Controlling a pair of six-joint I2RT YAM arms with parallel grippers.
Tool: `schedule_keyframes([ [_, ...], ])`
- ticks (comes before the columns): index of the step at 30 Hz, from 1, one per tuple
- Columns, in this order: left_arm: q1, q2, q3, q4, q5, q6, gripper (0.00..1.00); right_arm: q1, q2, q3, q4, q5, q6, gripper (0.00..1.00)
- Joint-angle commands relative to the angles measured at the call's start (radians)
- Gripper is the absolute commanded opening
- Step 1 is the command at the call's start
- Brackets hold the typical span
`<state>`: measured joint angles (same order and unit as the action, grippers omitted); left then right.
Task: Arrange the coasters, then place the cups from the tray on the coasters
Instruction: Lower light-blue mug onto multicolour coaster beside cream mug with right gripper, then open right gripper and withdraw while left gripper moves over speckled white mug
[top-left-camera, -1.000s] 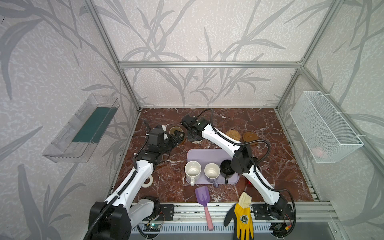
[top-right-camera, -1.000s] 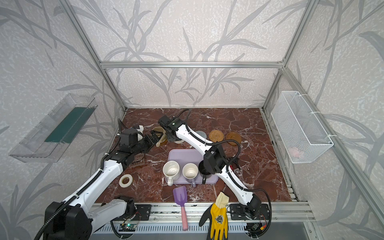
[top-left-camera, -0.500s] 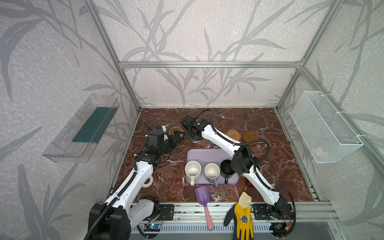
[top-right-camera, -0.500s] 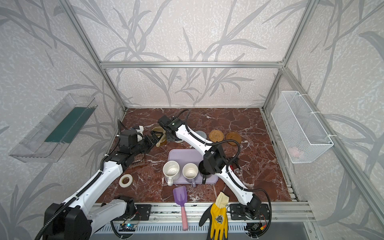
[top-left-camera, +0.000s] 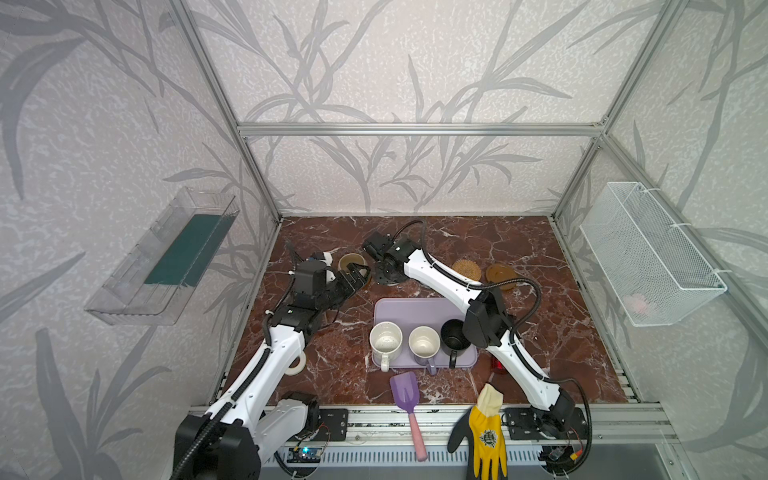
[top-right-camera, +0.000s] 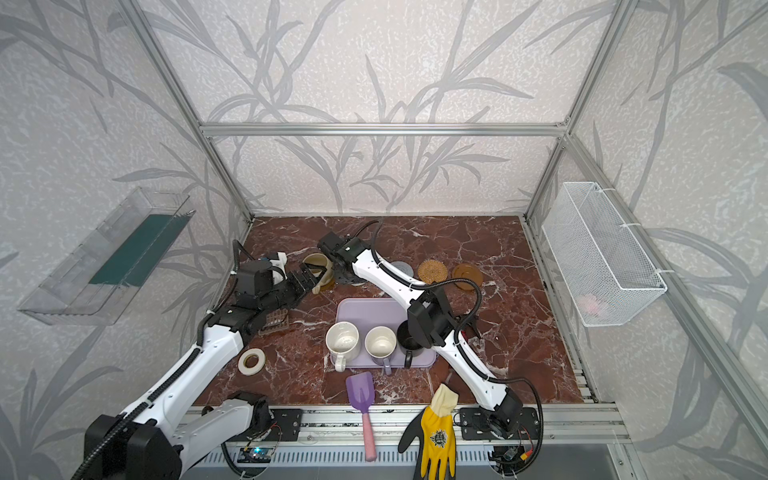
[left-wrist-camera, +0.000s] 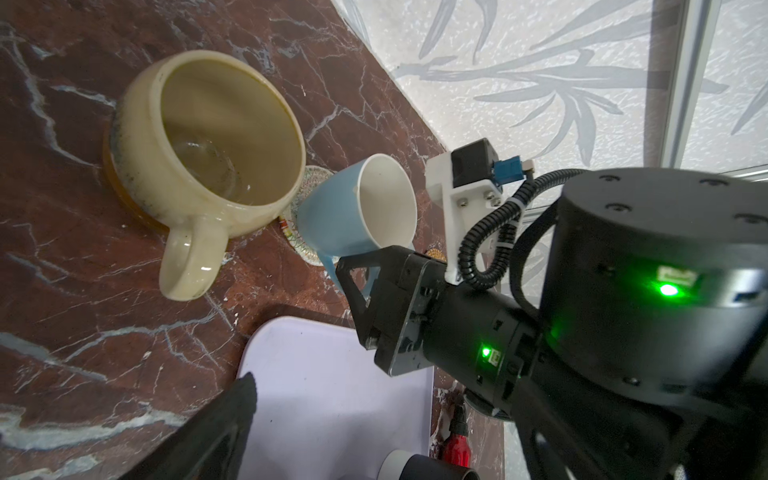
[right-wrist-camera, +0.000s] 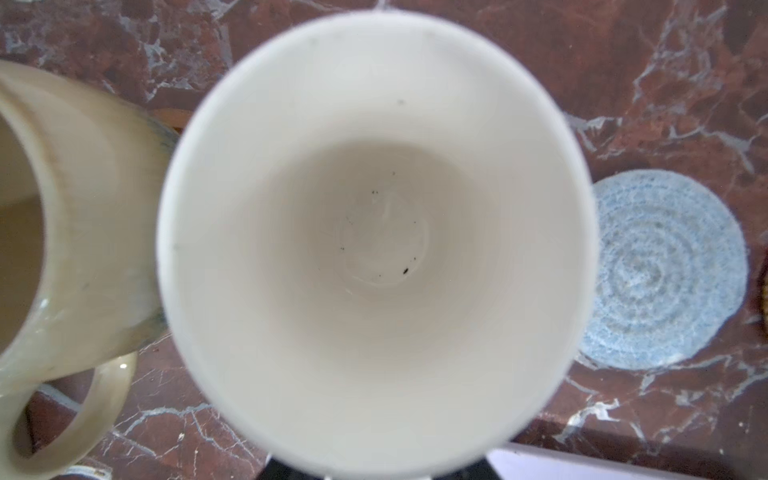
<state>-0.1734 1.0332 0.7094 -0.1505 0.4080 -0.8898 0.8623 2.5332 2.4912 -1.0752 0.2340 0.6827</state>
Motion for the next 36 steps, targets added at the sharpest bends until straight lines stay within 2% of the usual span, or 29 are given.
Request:
schedule_keyframes([
  [1, 0.004, -0.023, 0.065, -0.108, 0.039, 0.075, 0.99, 0.006, -0.139, -0.053, 0.032, 0.002, -0.03, 0.61],
  [4, 0.001, -0.034, 0.103, -0.201, 0.027, 0.129, 0.99, 0.013, -0.236, -0.163, 0.093, 0.001, -0.039, 0.75],
  [8, -0.016, -0.048, 0.118, -0.237, 0.043, 0.139, 0.99, 0.021, -0.397, -0.356, 0.206, -0.006, -0.079, 0.81],
  [13, -0.121, -0.059, 0.156, -0.376, -0.018, 0.203, 0.99, 0.021, -0.63, -0.59, 0.288, 0.001, -0.141, 0.9],
  [14, -0.144, -0.064, 0.159, -0.398, -0.035, 0.212, 0.99, 0.02, -0.676, -0.643, 0.304, 0.007, -0.151, 1.0],
  [16, -0.187, -0.078, 0.158, -0.444, -0.066, 0.219, 0.99, 0.02, -0.787, -0.78, 0.371, 0.022, -0.163, 0.99],
  [21, -0.3, -0.131, 0.16, -0.575, -0.187, 0.22, 0.99, 0.001, -1.036, -1.055, 0.464, -0.038, -0.214, 0.99],
  [25, -0.364, -0.191, 0.13, -0.629, -0.258, 0.174, 0.99, -0.01, -1.221, -1.273, 0.565, -0.108, -0.263, 0.99],
  [29, -0.465, -0.203, 0.117, -0.677, -0.301, 0.129, 0.99, -0.055, -1.31, -1.385, 0.543, -0.176, -0.26, 0.99],
  [36, -0.67, -0.149, 0.108, -0.74, -0.392, 0.058, 0.99, -0.055, -1.417, -1.505, 0.515, -0.268, -0.254, 0.99],
])
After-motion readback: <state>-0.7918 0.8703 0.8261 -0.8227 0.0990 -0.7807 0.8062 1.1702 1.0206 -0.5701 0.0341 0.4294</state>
